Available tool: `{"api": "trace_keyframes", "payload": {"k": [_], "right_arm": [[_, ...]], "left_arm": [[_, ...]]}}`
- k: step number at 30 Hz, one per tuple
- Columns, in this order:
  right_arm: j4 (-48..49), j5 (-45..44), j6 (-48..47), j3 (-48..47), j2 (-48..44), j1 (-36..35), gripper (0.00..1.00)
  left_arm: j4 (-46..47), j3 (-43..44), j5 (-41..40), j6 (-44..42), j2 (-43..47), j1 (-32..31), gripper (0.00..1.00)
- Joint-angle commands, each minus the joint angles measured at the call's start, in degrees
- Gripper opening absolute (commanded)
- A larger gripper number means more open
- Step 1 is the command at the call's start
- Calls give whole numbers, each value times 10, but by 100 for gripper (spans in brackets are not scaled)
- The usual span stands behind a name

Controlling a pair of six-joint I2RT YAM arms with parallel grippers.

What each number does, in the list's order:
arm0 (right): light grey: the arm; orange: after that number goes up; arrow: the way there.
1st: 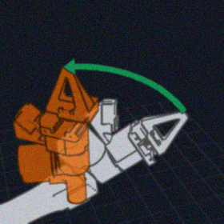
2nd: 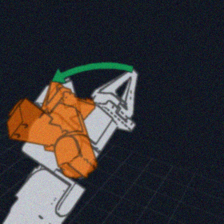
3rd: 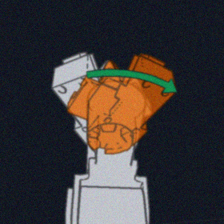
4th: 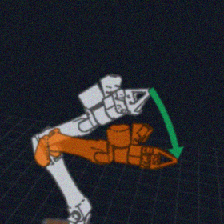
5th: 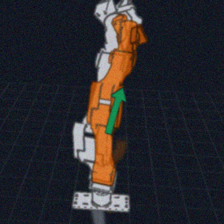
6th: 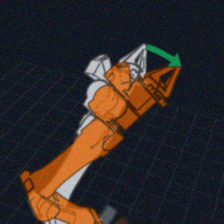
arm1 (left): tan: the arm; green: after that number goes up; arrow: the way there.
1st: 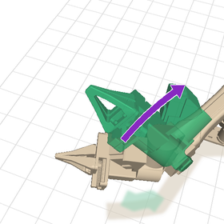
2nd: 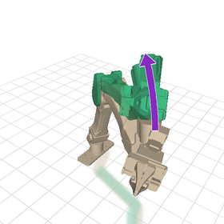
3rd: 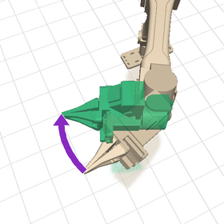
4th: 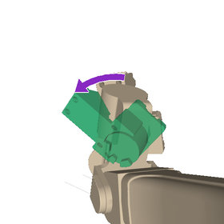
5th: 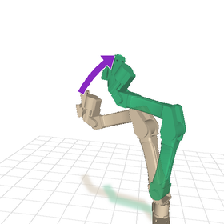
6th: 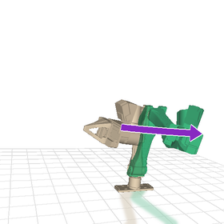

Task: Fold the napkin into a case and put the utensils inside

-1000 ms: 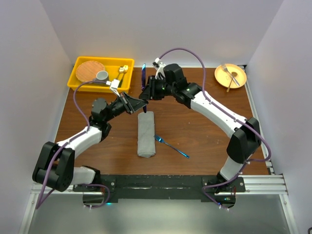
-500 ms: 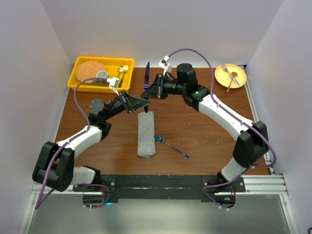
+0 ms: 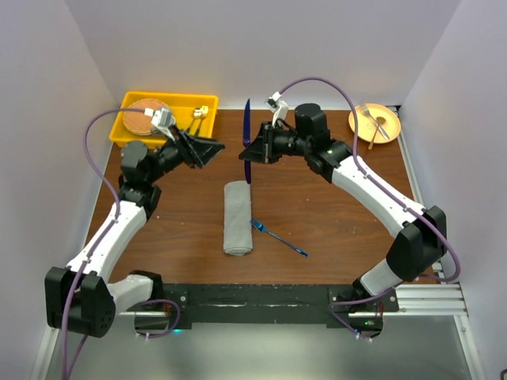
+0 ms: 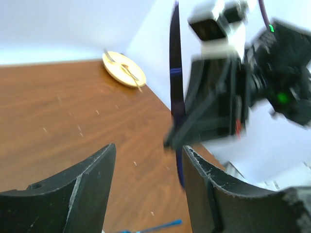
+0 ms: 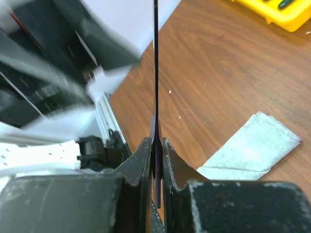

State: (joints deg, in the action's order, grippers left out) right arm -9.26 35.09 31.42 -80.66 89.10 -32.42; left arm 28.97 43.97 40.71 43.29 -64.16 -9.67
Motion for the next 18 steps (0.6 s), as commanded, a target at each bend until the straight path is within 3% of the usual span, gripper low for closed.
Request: {"api": "trace_keyframes", "payload": {"k": [1, 8, 12, 18], "right_arm": [[-37, -96, -66, -14, -21, -43, 0], [-65, -168, -82, -17, -8, -73, 0], [-56, -175, -88, -12, -8, -83, 0], [-55, -180, -92, -10, 2, -84, 0]], "left_arm": [[-199, 131, -130, -154, -29, -51, 59], [-255, 182, -150, -156, -44, -87, 59], [-329, 206, -181, -175, -69, -96, 48], [-301, 211, -150, -148, -69, -98, 48]]}}
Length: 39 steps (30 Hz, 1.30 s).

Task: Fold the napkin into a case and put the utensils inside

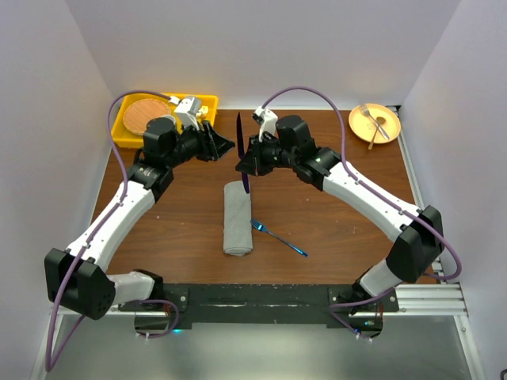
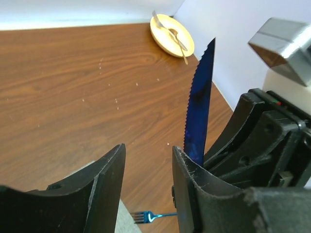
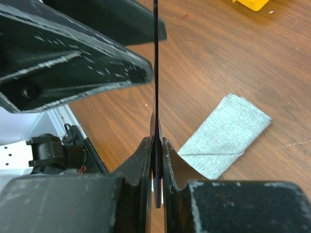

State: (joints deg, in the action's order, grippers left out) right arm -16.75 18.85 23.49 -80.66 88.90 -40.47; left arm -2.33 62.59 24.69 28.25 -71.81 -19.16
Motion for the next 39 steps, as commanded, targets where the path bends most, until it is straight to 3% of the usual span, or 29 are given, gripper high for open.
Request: {"api": "trace_keyframes", "payload": {"k": [1, 9, 17, 26, 34, 37, 39], "right_arm": [[21, -18, -13, -10, 5, -3, 0], [17, -17, -7, -13, 11, -4, 0], [19, -14, -7, -9, 12, -5, 0], [19, -17, -12, -2, 8, -5, 0], [13, -26, -14, -5, 13, -9, 0], [15, -28, -15, -5, 14, -9, 0], [12, -28, -19, -6, 14, -9, 0]], "left_arm": [[14, 22, 15, 7, 7, -4, 49], [76, -2, 35, 47, 15, -7, 56], [30, 33, -29, 22, -16, -38, 49], [24, 44, -33, 35, -31, -42, 40], [26, 46, -40, 44, -41, -48, 41], [25, 46, -46, 44, -41, -48, 37], [24, 46, -48, 44, -41, -48, 23]]}}
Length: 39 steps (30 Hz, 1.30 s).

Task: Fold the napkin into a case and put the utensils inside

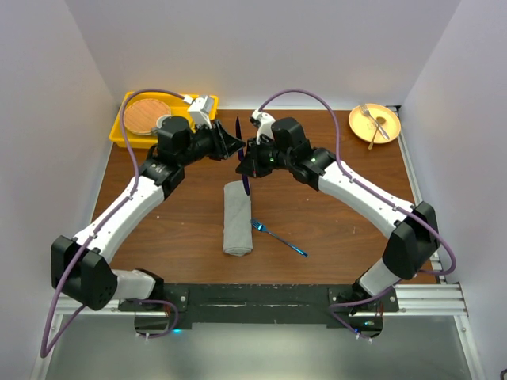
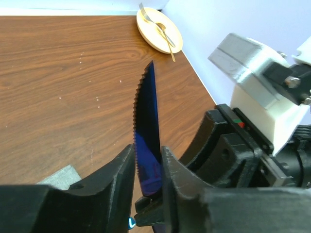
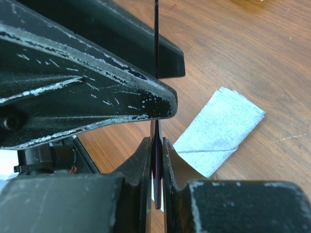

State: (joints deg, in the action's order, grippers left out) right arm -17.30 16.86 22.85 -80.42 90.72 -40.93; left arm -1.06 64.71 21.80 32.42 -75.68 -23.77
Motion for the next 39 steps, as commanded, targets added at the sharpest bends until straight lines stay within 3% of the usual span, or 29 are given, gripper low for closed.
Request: {"api": "trace_keyframes", "payload": {"k": [1, 2, 4, 5, 6, 9, 10, 13, 15, 19, 23, 28, 39], "right_arm": [[17, -7, -13, -8, -5, -5, 0], [17, -6, -14, -8, -4, -5, 0], [18, 0, -13, -9, -2, -6, 0], [13, 9, -12, -11, 0, -5, 7], [12, 14, -9, -17, 2, -4, 23], [-7, 33, -10, -42, 7, 12, 46], [-14, 59, -11, -47, 10, 18, 59], [-34, 98, -15, -59, 23, 58, 65], [-40, 123, -22, -52, 30, 88, 65], [-34, 134, -25, -39, 71, 120, 48], [-14, 139, -31, -40, 113, 121, 38], [26, 150, -15, -47, 162, 121, 37], [53, 155, -6, -49, 249, 121, 39]], "left_arm": [[11, 24, -18, 1, -3, -2, 15], [11, 24, -18, 1, -6, -2, 0], [-24, 23, -22, 0, -9, -2, 0], [-30, 19, -24, -1, -9, -1, 0], [-38, 17, -26, -3, -10, -1, 0], [-62, 2, -33, -4, -10, 6, 0], [-69, -1, -33, -6, -11, 9, 0], [-102, 9, -46, -26, -32, 17, 0], [-124, 27, -48, -33, -55, 23, 0], [-197, 85, -95, -25, -117, 22, 0], [-222, 104, -119, -23, -156, 22, 0], [-253, 129, -155, -26, -202, 22, 0], [-217, 128, -156, -26, -245, 22, 0]]}}
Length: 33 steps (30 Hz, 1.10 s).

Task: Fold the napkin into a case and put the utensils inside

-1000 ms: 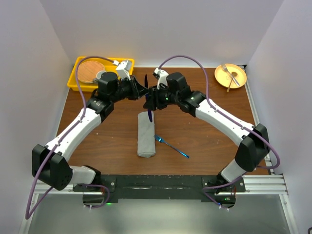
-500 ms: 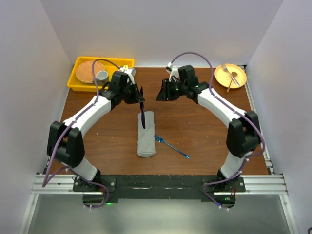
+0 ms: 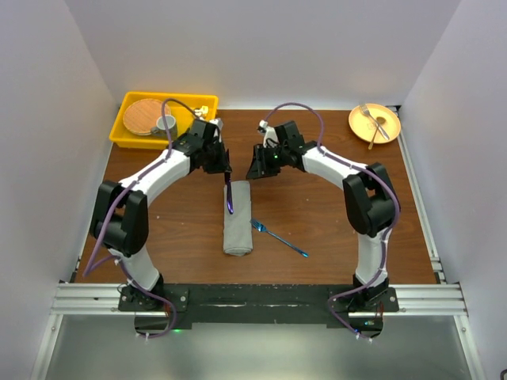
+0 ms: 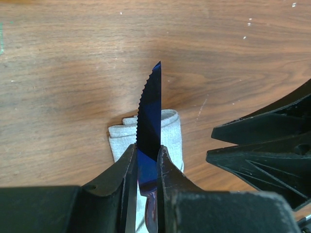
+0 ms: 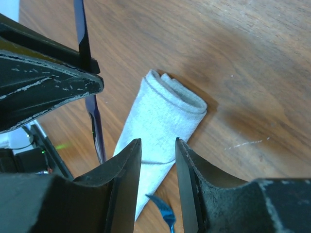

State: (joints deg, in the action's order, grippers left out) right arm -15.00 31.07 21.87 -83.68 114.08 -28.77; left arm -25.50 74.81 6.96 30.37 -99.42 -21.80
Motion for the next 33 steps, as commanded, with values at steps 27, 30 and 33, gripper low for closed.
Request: {"api": "trace_keyframes", "payload": {"k": [27, 30, 33], "right_arm": [[79, 13, 51, 19, 83, -1, 25], [80, 13, 55, 19, 87, -1, 10], [85, 12, 61, 22, 86, -1, 1]], "left_arm": [[62, -12, -28, -8, -42, -16, 0], [60, -18, -27, -8, -34, -25, 0], [55, -29, -26, -6, -30, -31, 0]]}}
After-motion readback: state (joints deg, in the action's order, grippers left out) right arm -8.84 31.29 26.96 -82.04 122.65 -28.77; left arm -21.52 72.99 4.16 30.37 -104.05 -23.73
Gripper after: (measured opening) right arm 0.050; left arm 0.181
